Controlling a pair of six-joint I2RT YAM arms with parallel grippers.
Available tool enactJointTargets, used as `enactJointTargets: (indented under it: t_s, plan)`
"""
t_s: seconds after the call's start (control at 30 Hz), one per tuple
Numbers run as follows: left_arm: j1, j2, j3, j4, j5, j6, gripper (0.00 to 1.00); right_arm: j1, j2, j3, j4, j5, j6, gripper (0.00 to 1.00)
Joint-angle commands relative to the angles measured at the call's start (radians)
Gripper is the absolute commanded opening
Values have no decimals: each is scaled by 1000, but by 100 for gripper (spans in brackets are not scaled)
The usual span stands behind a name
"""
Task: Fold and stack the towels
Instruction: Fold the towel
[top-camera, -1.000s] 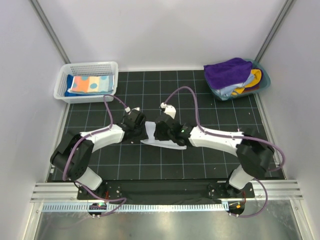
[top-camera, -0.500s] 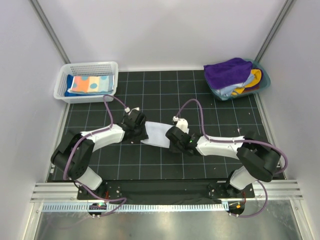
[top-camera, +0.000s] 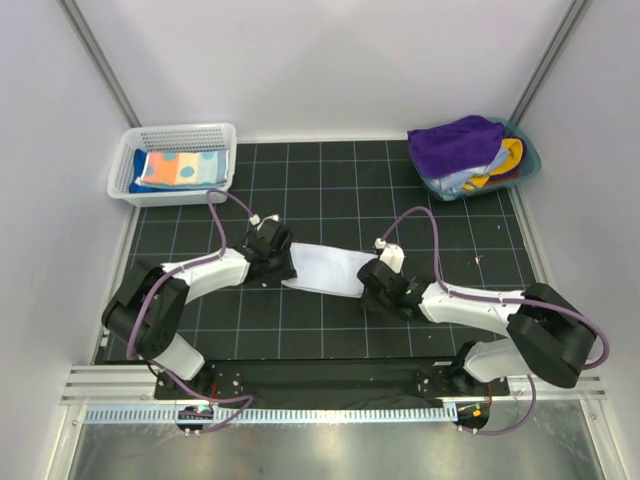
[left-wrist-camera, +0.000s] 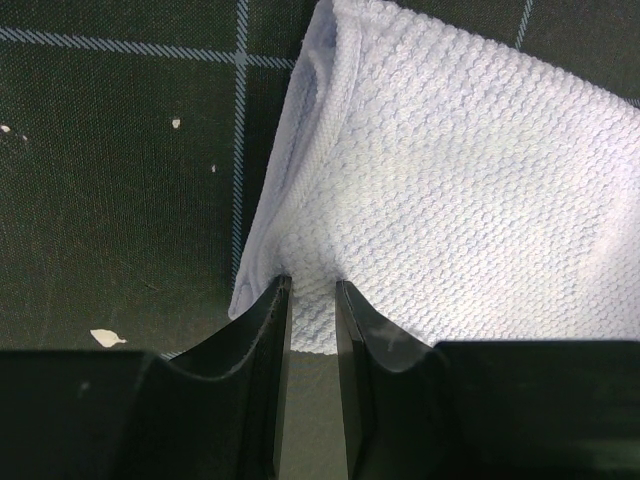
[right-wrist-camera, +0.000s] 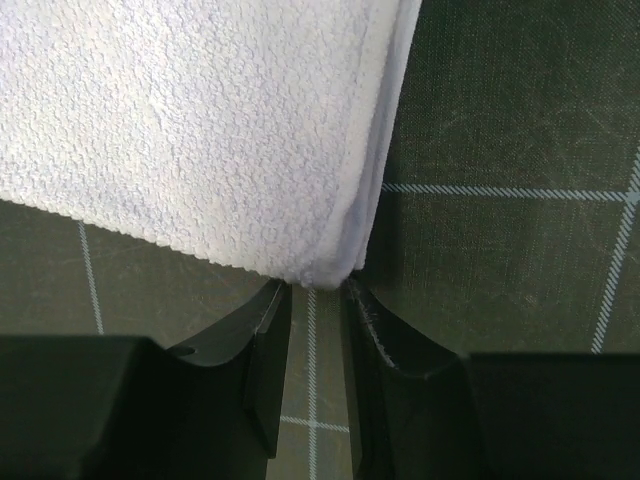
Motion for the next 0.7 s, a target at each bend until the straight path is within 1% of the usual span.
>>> enactJointTargets:
  t_s: [0.0,0.1,0.2,0.3,0.4,0.47,0.53,0.67]
  plan:
    - [0,19,0,-39,-10,-9,28,-5,-48,0,-6,-27,6,33]
    - [0,18,-1,-38,-10,-7,28,-2,-97,20,-25,-73,0,32]
    - [0,15,2,-41,-9,-6,28,11,-162,51,-60,-90,-8,31]
    - [0,10,3,-41,-6,-4,28,17,-188,94,-81,-97,-20,31]
    - [0,8,5,-42,-6,-7,28,17,-154,149,-81,-73,-48,31]
    - [-1,7,5,-42,-7,-7,28,14,-90,199,-97,-50,-72,31]
    - [0,2,6,-44,-7,-6,28,-6,-52,212,-75,-44,-91,31]
    - [0,1,9,-55,-6,-4,28,-63,57,183,-17,-48,-106,30]
